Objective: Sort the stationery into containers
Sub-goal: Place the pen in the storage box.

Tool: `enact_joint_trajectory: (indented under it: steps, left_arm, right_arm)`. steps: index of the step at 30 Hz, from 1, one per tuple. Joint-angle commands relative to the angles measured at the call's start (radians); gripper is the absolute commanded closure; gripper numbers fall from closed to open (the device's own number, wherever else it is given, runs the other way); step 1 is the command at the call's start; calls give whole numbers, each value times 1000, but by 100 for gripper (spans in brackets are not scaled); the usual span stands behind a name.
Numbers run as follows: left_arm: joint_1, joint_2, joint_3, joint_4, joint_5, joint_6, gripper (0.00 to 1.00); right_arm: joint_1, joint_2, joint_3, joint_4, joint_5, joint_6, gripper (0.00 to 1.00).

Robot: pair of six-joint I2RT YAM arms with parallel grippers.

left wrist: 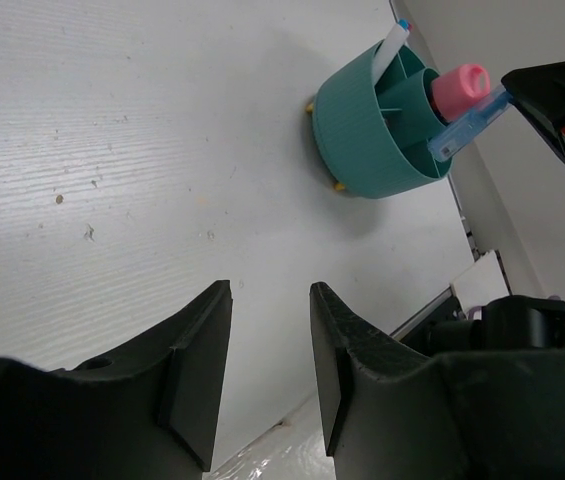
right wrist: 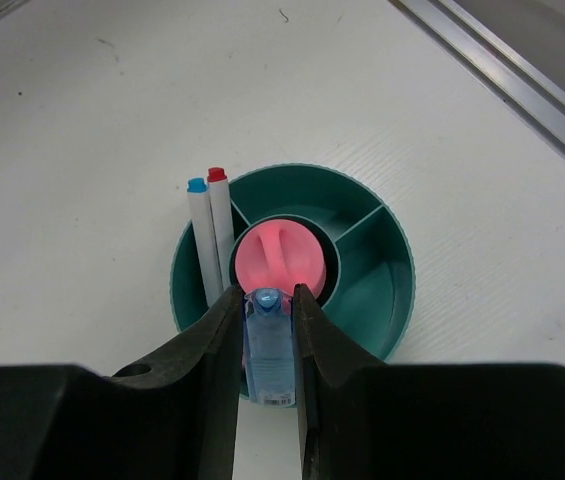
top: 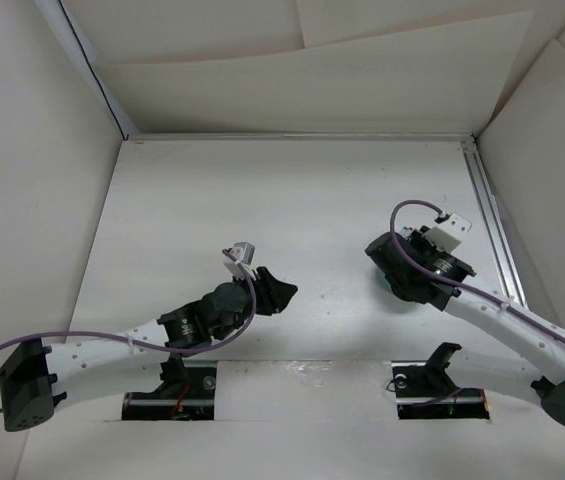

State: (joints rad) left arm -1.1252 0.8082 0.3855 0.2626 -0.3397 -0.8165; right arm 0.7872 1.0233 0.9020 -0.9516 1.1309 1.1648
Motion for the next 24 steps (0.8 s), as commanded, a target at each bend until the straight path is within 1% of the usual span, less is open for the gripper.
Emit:
enact_joint_trajectory:
  steps: [1,15,23,24]
  left_arm:
    - [2,-4,-4,46,8,4,67]
    - [2,14,-13,55,8,-6,67]
    - [2,23,-13,55,8,-6,67]
    - [2,23,-13,55,8,-6,67]
  right_arm:
    - [9,17,11,-33,44,41,91]
    - [18,103,20,-70,84,107,91]
    - [46,147,29,-146,104,180,91]
    - [46,161,40,-159,104,196,90]
